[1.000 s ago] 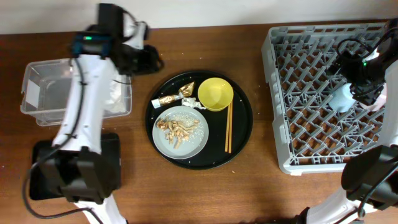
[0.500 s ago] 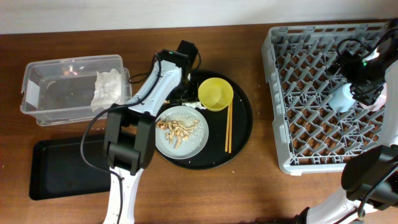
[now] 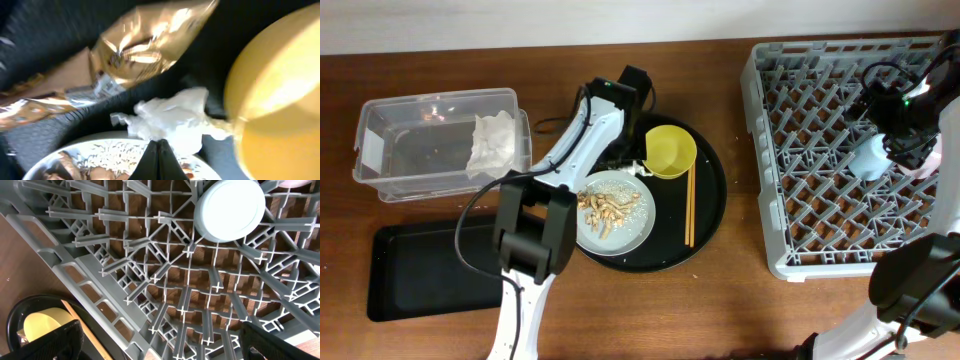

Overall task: Sort waste into correct bins and load items into the dishwasher rack
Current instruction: 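Grasp the gold snack wrapper on the tray with the left gripper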

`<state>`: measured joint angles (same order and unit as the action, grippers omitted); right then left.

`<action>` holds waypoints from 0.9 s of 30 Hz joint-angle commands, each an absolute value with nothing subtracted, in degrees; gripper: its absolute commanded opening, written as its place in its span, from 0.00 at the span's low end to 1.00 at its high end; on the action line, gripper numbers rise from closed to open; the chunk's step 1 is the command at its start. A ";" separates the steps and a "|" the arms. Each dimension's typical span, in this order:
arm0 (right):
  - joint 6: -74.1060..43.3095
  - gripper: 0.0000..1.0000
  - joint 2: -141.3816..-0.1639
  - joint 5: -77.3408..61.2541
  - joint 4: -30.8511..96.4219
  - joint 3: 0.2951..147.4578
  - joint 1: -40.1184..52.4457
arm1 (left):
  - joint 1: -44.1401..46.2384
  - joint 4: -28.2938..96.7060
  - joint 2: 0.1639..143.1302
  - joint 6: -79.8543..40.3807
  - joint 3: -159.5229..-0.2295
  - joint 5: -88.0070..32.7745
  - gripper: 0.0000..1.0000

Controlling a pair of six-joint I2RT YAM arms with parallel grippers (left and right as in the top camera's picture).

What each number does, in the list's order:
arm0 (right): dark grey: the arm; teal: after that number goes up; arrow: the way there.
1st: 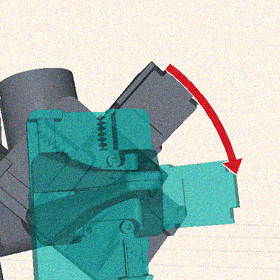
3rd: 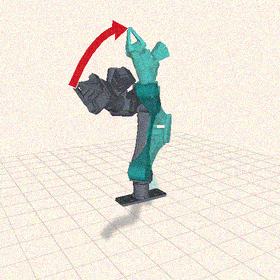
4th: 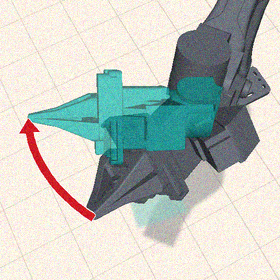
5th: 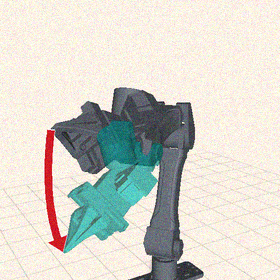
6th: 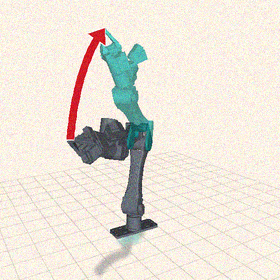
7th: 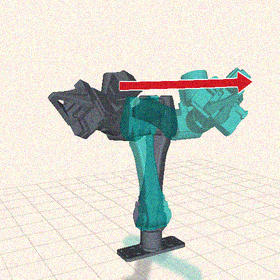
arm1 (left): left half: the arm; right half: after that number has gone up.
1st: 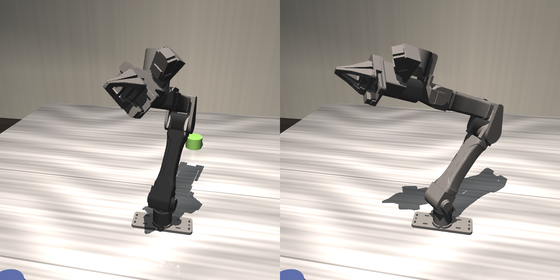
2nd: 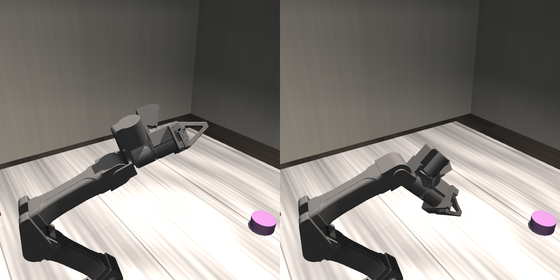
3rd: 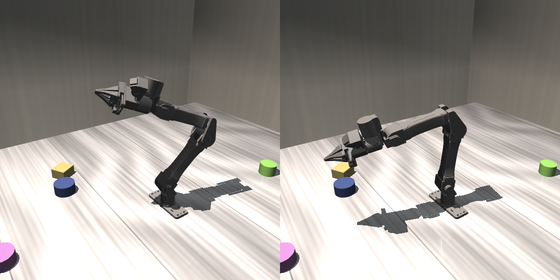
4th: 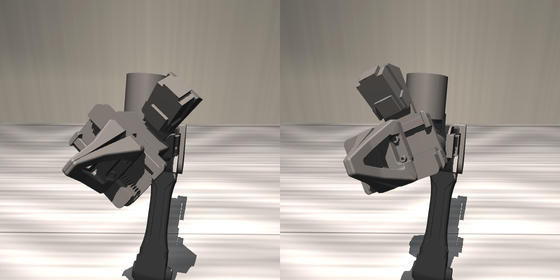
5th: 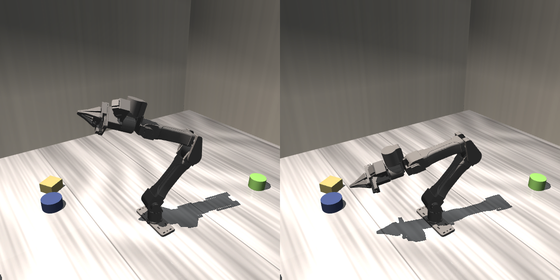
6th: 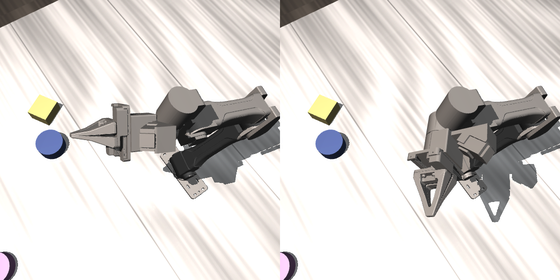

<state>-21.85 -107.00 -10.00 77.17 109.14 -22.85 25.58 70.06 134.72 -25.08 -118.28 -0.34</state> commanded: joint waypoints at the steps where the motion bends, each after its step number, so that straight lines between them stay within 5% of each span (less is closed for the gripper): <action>1: -21.47 0.98 -106.45 -9.87 77.14 109.89 -22.90 | 25.06 77.91 135.24 -23.92 -128.75 0.47 0.01; 9: -21.47 0.98 -106.45 -9.87 77.14 109.89 -22.90 | 11.46 90.63 135.20 -22.24 -160.09 4.21 0.01; 18: -21.47 0.98 -106.45 -9.87 77.14 109.89 -22.90 | -12.75 91.33 135.22 -24.45 -164.07 9.96 0.02; 19: -21.47 0.98 -106.45 -9.87 77.14 109.89 -22.90 | -14.00 92.79 135.22 -24.43 -164.03 9.96 0.22; 20: -21.47 0.98 -106.45 -9.87 77.14 109.89 -22.90 | -15.35 93.78 135.28 -24.43 -164.03 9.93 0.69; 21: -21.47 0.98 -106.45 -9.87 77.14 109.89 -22.90 | -15.73 94.24 135.28 -24.40 -164.03 9.93 0.96; 25: -21.47 0.98 -106.45 -9.87 77.14 109.89 -22.90 | -15.29 96.47 135.28 -24.38 -164.00 7.22 0.99; 27: -21.47 0.98 -106.45 -9.87 77.14 109.89 -22.90 | -14.66 96.71 135.28 -20.71 -163.98 -10.76 0.99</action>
<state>-21.82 -106.98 -9.98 77.17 109.14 -22.85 -15.18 96.49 135.55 -23.57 -163.68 5.85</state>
